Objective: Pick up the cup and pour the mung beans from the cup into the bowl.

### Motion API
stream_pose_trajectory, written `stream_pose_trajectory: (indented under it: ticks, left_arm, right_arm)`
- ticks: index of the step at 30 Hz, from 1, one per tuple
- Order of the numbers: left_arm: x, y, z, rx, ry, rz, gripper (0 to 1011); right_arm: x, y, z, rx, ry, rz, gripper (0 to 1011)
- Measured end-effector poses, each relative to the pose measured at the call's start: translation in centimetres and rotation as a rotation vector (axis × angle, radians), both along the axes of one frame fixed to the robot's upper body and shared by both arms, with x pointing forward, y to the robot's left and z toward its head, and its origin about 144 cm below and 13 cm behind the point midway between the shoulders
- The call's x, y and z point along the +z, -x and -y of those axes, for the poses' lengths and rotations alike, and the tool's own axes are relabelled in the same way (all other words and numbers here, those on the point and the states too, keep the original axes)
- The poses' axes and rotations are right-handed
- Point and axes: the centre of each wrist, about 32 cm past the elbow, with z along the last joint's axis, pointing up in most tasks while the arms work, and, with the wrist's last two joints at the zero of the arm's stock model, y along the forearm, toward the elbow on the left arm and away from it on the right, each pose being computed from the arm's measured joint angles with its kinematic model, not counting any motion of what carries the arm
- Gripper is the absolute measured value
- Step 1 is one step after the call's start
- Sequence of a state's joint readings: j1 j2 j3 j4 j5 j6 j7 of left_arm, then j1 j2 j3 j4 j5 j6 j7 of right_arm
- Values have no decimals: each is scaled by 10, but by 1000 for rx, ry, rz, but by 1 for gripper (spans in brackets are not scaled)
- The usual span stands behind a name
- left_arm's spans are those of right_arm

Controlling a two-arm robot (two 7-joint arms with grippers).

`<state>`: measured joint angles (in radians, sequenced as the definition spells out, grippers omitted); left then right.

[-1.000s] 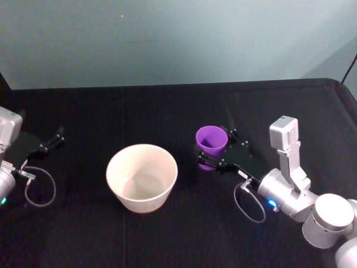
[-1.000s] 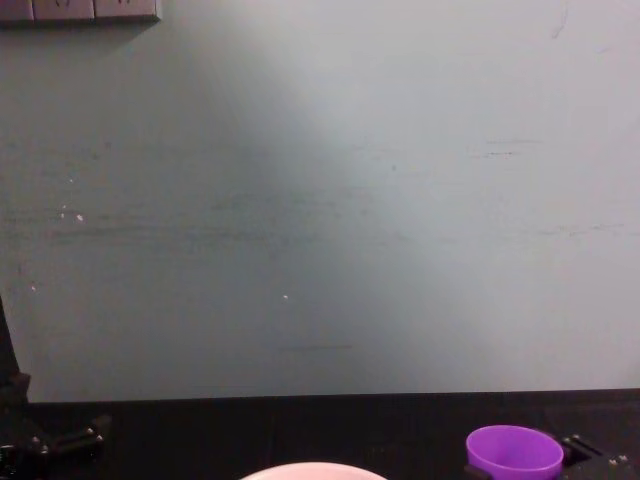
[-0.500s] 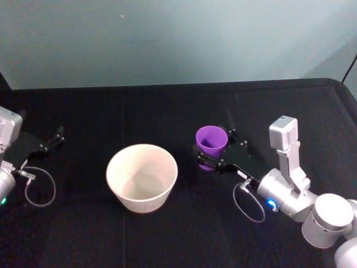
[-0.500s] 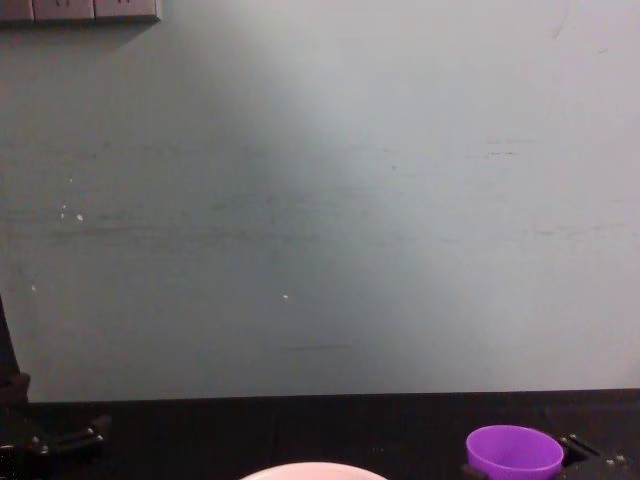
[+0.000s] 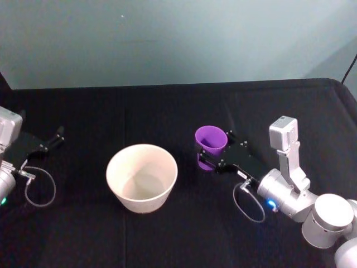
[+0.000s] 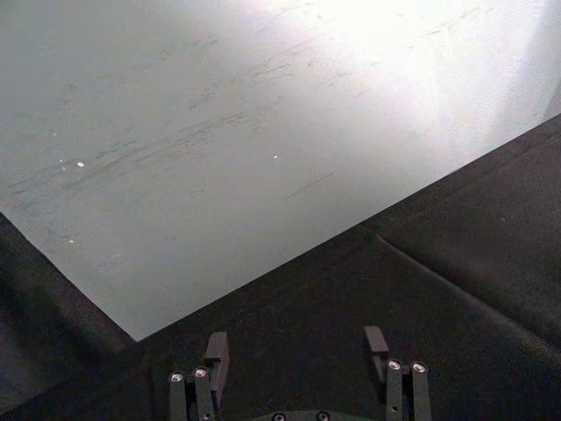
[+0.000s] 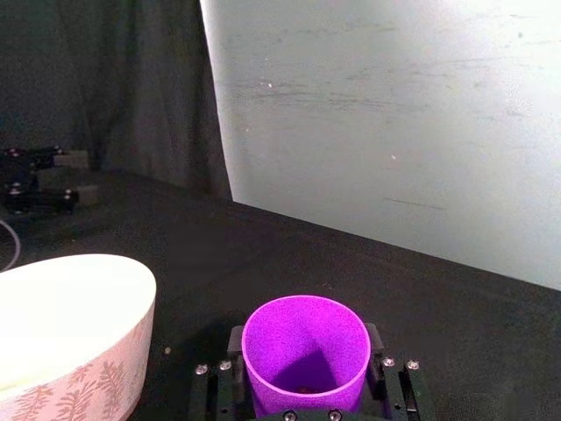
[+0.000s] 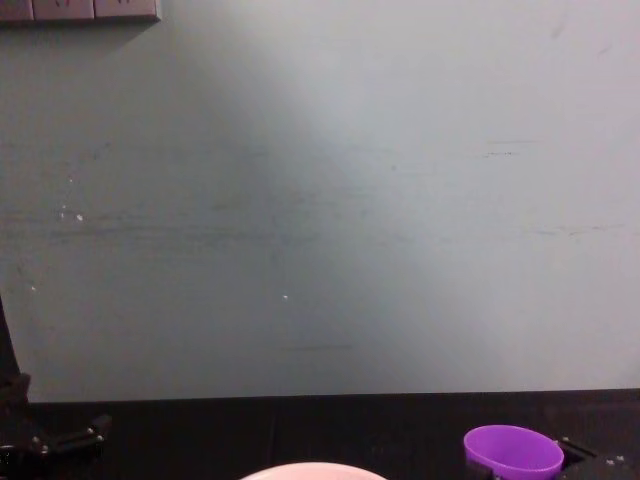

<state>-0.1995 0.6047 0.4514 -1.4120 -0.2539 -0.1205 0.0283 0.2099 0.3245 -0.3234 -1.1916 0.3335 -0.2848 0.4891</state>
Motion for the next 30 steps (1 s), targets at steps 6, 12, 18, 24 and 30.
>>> stream_pose_trajectory:
  ticks: [6,12,18,24,30]
  left_arm:
    - [0,0,0,0,0,0,1000]
    - [0,0,0,0,0,0,1000]
    - [0,0,0,0,0,0,1000]
    - [0,0,0,0,0,0,1000]
    - [0,0,0,0,0,0,1000]
  right_arm:
    - [0,0,0,-1,0,0,748]
    - [9,5,1,15,19,37,728]
    - [23,12,3,20,41,55,724]
    - [36,17,7,22,37,47,724]
    - [62,22,10,35,35,51,724]
